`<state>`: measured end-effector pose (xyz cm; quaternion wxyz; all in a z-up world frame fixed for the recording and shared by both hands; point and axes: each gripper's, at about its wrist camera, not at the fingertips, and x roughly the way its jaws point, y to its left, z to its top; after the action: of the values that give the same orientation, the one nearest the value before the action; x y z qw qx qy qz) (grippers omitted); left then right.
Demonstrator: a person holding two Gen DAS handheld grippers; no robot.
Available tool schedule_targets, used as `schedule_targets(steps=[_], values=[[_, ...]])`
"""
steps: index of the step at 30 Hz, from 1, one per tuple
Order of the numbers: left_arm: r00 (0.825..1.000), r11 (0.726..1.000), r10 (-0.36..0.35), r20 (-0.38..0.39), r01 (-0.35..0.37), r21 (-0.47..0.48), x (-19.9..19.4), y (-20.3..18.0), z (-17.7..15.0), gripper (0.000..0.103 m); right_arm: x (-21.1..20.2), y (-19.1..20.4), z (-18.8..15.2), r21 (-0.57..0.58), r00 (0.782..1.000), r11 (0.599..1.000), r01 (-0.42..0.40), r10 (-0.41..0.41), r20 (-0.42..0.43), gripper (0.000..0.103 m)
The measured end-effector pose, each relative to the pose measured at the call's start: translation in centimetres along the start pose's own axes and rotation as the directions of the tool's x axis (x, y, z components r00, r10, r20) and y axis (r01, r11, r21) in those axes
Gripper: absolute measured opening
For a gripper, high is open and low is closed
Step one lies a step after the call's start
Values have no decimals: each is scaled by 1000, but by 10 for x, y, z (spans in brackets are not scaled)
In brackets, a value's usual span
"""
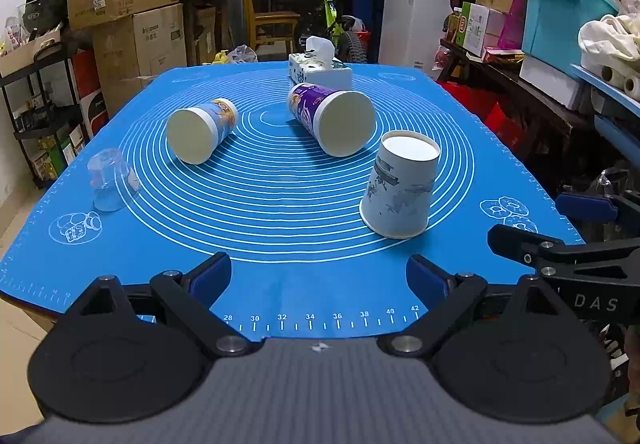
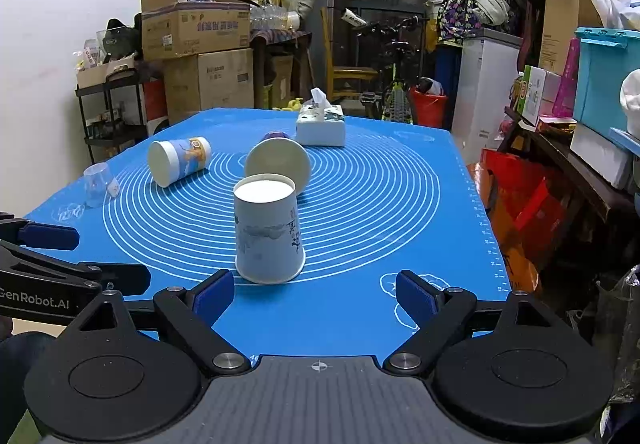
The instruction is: Flip cup upside down
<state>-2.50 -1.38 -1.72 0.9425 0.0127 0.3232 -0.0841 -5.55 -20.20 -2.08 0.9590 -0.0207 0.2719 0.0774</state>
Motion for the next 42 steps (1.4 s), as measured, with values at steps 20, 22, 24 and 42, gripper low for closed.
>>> schedule_targets(steps=[20,22,24,42], values=[[1000,1000,-16,-10,16,13,0,-3,-2,94,0,-2,-3,-1,1000,1000,2,-2,-6,89],[1000,1000,-18,-14,18,13,1,-3,-2,94,-1,-2,-3,0,1000,1000,1,-1,-6,89],[1000,1000,-16,-13,17,16,1,-4,-2,94,0,-2,-3,-1,1000,1000,0,0,-7,89],[1000,1000,-19,-14,19,16,0,-5,-2,94,0,-4,-1,-1,1000,1000,2,-2,-9,89]])
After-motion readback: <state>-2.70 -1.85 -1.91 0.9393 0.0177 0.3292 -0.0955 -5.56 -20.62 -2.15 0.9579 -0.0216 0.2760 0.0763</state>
